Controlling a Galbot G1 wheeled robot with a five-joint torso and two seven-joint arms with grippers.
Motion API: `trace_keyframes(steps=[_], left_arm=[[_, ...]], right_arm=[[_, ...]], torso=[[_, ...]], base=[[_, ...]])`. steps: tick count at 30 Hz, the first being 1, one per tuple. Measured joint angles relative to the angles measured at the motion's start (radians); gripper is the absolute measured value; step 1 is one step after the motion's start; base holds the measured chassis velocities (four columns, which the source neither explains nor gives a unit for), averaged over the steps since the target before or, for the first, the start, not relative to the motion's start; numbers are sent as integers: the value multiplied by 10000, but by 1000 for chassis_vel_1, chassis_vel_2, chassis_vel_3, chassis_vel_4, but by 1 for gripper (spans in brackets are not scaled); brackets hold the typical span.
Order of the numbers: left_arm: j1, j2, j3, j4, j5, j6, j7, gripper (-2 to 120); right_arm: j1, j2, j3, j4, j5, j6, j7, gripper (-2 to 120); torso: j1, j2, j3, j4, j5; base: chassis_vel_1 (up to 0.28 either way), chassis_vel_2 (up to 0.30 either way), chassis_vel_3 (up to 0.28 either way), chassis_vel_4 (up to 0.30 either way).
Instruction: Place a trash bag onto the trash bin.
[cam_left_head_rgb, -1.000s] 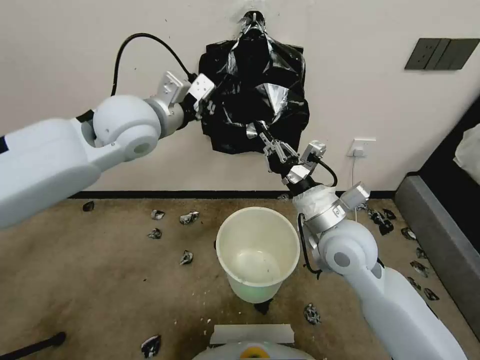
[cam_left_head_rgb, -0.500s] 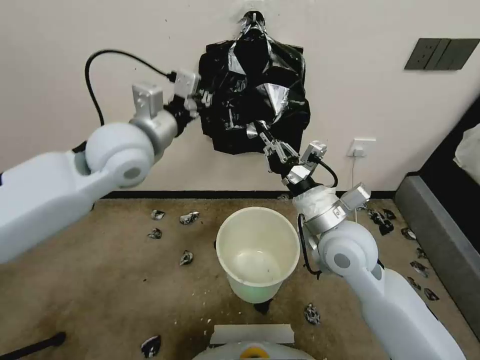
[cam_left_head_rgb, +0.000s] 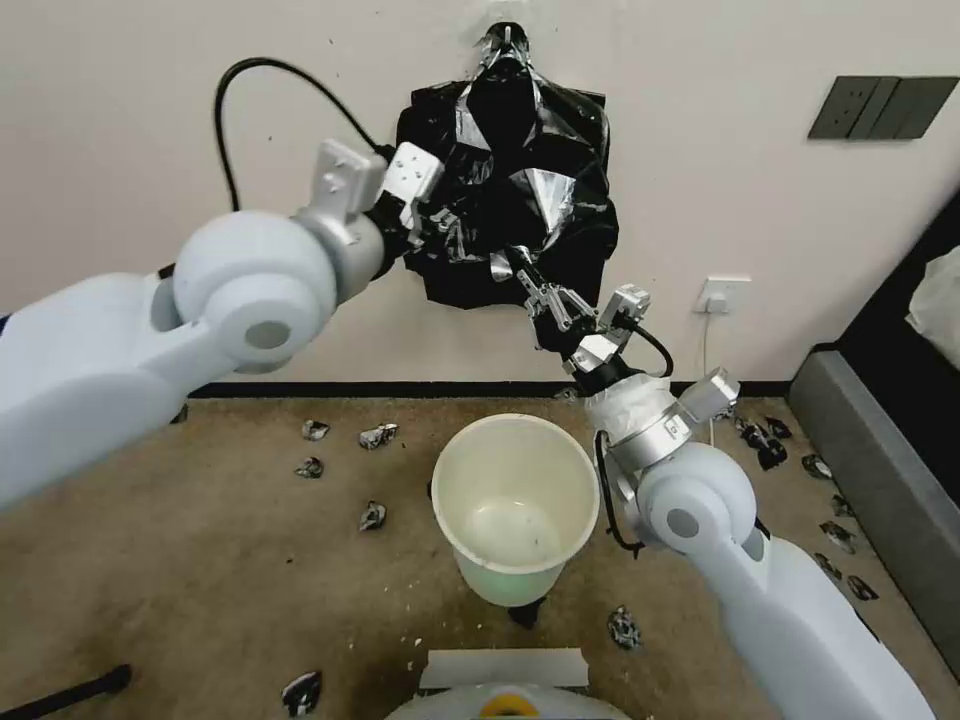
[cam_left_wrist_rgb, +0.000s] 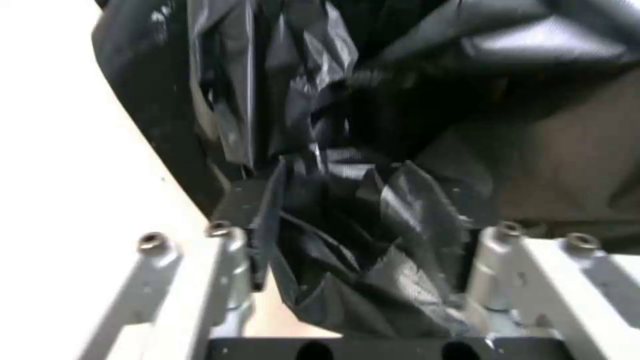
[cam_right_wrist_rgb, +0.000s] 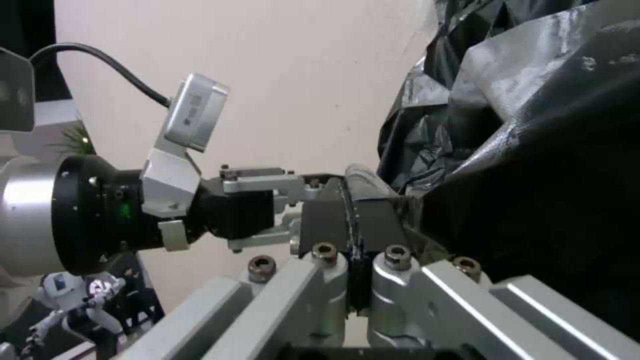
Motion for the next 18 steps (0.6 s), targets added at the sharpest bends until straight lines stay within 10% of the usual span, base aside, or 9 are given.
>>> trace_keyframes(steps=[11, 18], left_arm=[[-357, -726, 369, 569, -1622, 17, -1332, 91], [-665, -1015, 580, 853, -2620, 105, -1969, 74]], right_arm=[[-1, -19, 52, 21, 17, -7, -7, 0], [24, -58, 93, 52, 71, -7, -9, 0]], torso=[[0, -1, 0, 1, 3], [0, 0, 0, 2, 2]], base=[[0, 0, 0, 0], [0, 0, 0, 0]])
